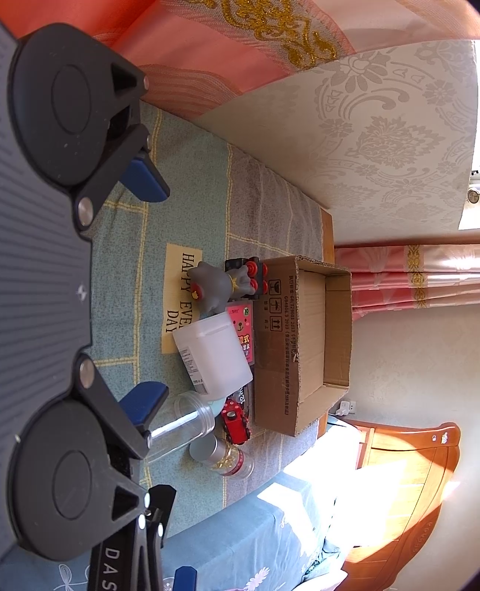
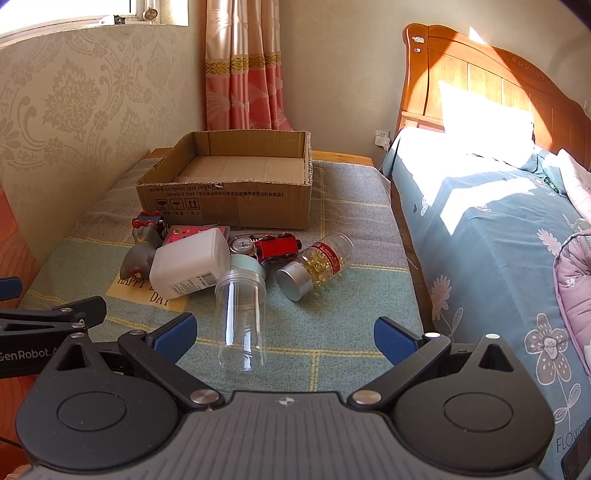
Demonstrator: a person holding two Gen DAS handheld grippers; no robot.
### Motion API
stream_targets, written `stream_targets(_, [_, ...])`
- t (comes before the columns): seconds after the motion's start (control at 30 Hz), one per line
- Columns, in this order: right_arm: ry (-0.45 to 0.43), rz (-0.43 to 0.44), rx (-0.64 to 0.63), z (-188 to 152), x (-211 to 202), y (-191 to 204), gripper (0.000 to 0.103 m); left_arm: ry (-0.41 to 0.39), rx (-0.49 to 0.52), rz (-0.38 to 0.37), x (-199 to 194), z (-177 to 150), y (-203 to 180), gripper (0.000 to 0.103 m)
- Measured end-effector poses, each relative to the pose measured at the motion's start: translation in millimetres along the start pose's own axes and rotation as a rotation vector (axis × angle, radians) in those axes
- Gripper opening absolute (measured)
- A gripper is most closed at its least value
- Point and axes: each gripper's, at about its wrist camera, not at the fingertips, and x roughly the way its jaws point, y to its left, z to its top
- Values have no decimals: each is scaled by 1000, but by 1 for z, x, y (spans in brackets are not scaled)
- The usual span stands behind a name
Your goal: Organize rigid objects
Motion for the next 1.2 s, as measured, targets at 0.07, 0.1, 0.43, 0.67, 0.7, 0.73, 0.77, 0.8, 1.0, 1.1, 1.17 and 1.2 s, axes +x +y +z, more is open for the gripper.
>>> stream_targets(0.07, [-1,0,0,0,0,0,103,1,0,-1,1,0,0,102])
stream_targets(0.1, [-1,0,1,0,-1,0,103,1,0,0,0,0,0,103])
stream_targets(0.43, [-4,-2,0,0,-1,-1,103,3,-2,0,-1,3,1,102])
stream_targets(0.67, [-4,3,-8,1,-1,0,103,0,-5,-9,0,4,1,102])
stream_targets(0.7, [-3,5,-12,1,-1,0,103,-2,-6,-12,1,4,1,102])
stream_targets(0.73, [-5,7,-15,1,-1,0,103,-5,-3,-13,3,5,1,102])
stream_targets(0.77, [-6,8,-18,1,0,0,103,-10,0,-15,3,5,1,102])
stream_targets(0.8, [-5,10,-20,1,0,0,103,-12,2,-18,4,5,1,102])
stream_targets(1.0, [-4,48,-24,2,6,-5,103,-11,11,-36,13,6,1,103])
stream_targets(1.1, [-6,56,-39,2,9,-5,103,-12,19,-31,17,7,2,102])
stream_targets(1.17, [-7,63,-47,2,12,-6,103,-8,20,-37,22,8,4,103])
stream_targets(1.2, [-8,68,-53,2,14,-7,103,-4,20,-39,24,8,5,103])
